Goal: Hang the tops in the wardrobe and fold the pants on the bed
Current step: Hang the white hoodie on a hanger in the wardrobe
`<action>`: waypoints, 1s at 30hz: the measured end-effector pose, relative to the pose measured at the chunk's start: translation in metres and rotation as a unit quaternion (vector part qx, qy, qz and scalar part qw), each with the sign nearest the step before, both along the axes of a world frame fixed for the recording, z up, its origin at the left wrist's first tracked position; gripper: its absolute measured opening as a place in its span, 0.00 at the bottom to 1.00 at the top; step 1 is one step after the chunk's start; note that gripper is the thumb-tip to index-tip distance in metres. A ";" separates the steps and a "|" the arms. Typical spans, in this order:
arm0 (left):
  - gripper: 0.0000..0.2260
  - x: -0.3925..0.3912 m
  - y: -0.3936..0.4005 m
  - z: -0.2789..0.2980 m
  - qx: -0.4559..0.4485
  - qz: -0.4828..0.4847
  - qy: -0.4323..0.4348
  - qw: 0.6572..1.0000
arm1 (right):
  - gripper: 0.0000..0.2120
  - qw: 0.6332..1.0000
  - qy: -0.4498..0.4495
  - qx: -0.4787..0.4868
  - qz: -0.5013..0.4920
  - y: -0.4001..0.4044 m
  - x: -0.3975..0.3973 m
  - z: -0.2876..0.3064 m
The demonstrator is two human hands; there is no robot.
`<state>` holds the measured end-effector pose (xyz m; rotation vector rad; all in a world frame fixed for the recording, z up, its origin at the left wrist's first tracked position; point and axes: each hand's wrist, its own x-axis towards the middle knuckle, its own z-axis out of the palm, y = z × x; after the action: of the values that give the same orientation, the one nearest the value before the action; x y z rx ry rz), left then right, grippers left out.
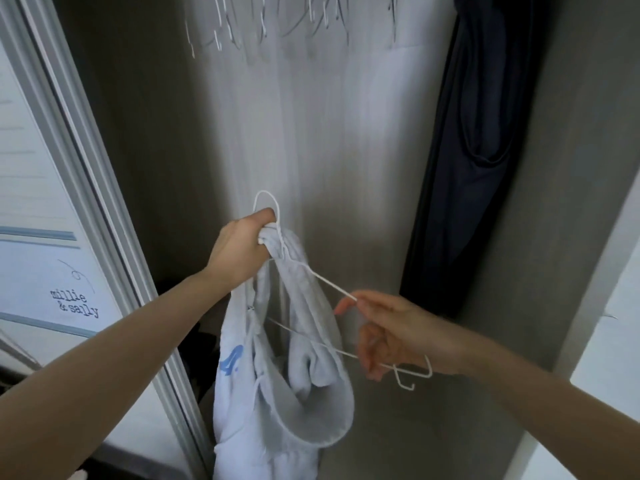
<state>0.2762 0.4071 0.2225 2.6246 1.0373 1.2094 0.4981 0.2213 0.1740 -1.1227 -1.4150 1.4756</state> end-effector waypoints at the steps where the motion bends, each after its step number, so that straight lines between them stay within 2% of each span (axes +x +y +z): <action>1: 0.04 0.002 -0.005 0.004 -0.016 -0.016 -0.027 0.999 | 0.13 0.999 -0.033 0.023 -0.008 0.001 -0.002 -0.005; 3: 0.08 0.003 -0.010 0.013 -0.038 -0.031 -0.069 0.996 | 0.13 0.983 -0.147 0.097 -0.059 0.004 -0.007 -0.012; 5: 0.10 0.001 -0.015 0.021 -0.035 -0.024 -0.073 0.996 | 0.13 0.941 -0.262 0.162 -0.138 0.010 -0.012 -0.012; 9: 0.13 0.002 -0.029 0.026 -0.007 0.001 -0.070 0.998 | 0.12 0.862 -0.434 0.180 -0.192 0.016 -0.028 -0.003; 10: 0.14 0.004 -0.034 0.025 0.004 -0.002 -0.057 0.998 | 0.13 0.854 -0.442 0.182 -0.205 0.018 -0.035 0.000; 14: 0.16 0.020 -0.056 0.016 0.048 -0.006 0.015 0.999 | 0.19 0.850 -0.332 0.284 -0.295 0.034 -0.063 0.017; 16: 0.15 0.018 -0.060 0.013 0.015 0.018 -0.041 0.999 | 0.21 0.847 -0.270 0.306 -0.339 0.038 -0.057 0.019; 18: 0.08 0.011 -0.063 0.014 -0.015 0.014 -0.090 0.996 | 0.22 0.863 -0.164 0.319 -0.355 0.036 -0.043 0.016; 20: 0.03 0.007 -0.066 0.019 -0.006 -0.013 -0.083 0.996 | 0.23 0.878 -0.049 0.328 -0.346 0.032 -0.037 0.011; 24: 0.16 0.003 -0.079 0.032 -0.008 -0.084 0.043 0.995 | 0.23 0.875 0.093 0.318 -0.353 0.025 -0.039 0.003; 27: 0.25 -0.013 -0.075 0.046 0.130 -0.008 0.133 0.982 | 0.23 0.872 0.086 0.358 -0.322 0.014 -0.034 0.006; 28: 0.26 -0.016 -0.072 0.051 0.143 0.020 0.161 0.976 | 0.23 0.873 0.070 0.371 -0.310 0.011 -0.033 0.010; 30: 0.24 -0.014 -0.071 0.051 0.108 0.024 0.205 0.972 | 0.25 0.868 0.036 0.385 -0.311 0.008 -0.034 0.017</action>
<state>0.2624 0.3358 0.2738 3.1284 1.0806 0.8442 0.4639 0.2292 0.1914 -0.8533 -1.2339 0.4066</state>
